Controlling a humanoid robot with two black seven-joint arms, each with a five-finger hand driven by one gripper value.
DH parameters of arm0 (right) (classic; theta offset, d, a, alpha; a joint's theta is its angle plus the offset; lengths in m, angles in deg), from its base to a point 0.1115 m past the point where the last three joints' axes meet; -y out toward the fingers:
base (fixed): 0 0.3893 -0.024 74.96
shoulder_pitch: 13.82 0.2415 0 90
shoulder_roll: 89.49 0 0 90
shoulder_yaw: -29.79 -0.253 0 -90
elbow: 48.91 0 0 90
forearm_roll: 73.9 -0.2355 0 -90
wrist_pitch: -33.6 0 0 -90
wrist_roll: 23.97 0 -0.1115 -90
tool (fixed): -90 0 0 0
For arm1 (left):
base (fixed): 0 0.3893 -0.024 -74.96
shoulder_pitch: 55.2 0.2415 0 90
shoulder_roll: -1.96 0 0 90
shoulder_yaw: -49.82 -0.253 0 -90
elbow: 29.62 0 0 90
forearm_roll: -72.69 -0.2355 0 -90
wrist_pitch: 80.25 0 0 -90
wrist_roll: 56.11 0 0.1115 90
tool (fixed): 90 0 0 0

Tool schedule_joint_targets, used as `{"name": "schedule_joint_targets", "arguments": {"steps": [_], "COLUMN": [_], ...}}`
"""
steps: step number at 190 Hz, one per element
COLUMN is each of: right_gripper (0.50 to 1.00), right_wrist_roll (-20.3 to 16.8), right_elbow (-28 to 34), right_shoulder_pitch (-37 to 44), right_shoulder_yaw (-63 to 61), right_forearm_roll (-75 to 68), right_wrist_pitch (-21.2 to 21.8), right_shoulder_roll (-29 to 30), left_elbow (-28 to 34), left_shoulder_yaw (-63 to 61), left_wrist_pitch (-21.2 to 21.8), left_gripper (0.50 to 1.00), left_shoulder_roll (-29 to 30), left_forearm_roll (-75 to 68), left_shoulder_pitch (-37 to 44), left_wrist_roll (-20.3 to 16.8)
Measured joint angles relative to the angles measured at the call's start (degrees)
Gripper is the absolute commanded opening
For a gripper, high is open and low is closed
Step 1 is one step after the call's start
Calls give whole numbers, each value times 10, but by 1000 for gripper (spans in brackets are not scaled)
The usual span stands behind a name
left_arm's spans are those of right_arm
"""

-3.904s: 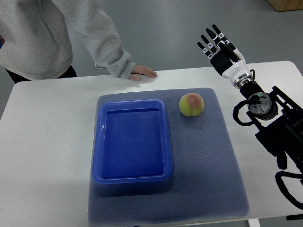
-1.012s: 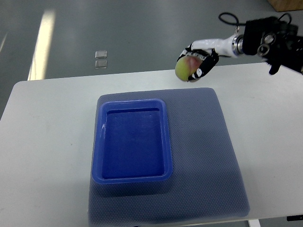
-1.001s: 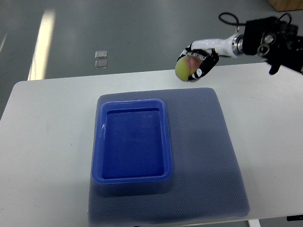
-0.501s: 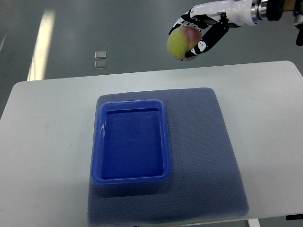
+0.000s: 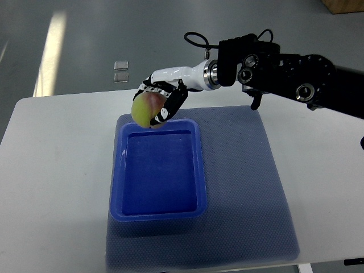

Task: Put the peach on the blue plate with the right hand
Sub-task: 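Carry the peach over the blue tray and lower it inside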

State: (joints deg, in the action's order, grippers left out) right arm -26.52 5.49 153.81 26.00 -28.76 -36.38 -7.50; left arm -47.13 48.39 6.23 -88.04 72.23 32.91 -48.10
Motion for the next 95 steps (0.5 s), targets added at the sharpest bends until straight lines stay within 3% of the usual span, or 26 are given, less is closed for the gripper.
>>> {"name": "schedule_joint_targets", "arguments": {"steps": [27,40,50,51,53,75,95], "right_gripper": [539,592,592,621,631,690,789], "right_wrist_roll": [0,0,0,0,0,0,0], "right_elbow": [-24,-30,-32,-32,-32,-36,-44], "right_shoulder_pitch": [-47,-63,-74,-75,-77,-97,-110], "right_shoulder_yaw": [1,2,2,2,2,2,3], "right_forearm_roll": [32,40,47,47,48,59,70], "right_wrist_pitch": [-9,-13,-15,-15,-15,-23,-38], "right_shoulder_roll": [47,59,68,69,70,79,80], "left_elbow": [2,2,2,2,2,2,2], "left_shoulder_yaw": [0,0,0,0,0,-1,-1], "left_wrist_pitch": [0,0,0,0,0,0,0], "left_gripper": [1000,1000,1000,1000,1000,1000,1000], "left_shoulder_roll": [0,0,0,0,0,0,0], "left_forearm_roll": [0,0,0,0,0,0,0], "left_shoulder_pitch": [0,0,0,0,0,0,0], "left_wrist_roll": [0,0,0,0,0,0,0]}}
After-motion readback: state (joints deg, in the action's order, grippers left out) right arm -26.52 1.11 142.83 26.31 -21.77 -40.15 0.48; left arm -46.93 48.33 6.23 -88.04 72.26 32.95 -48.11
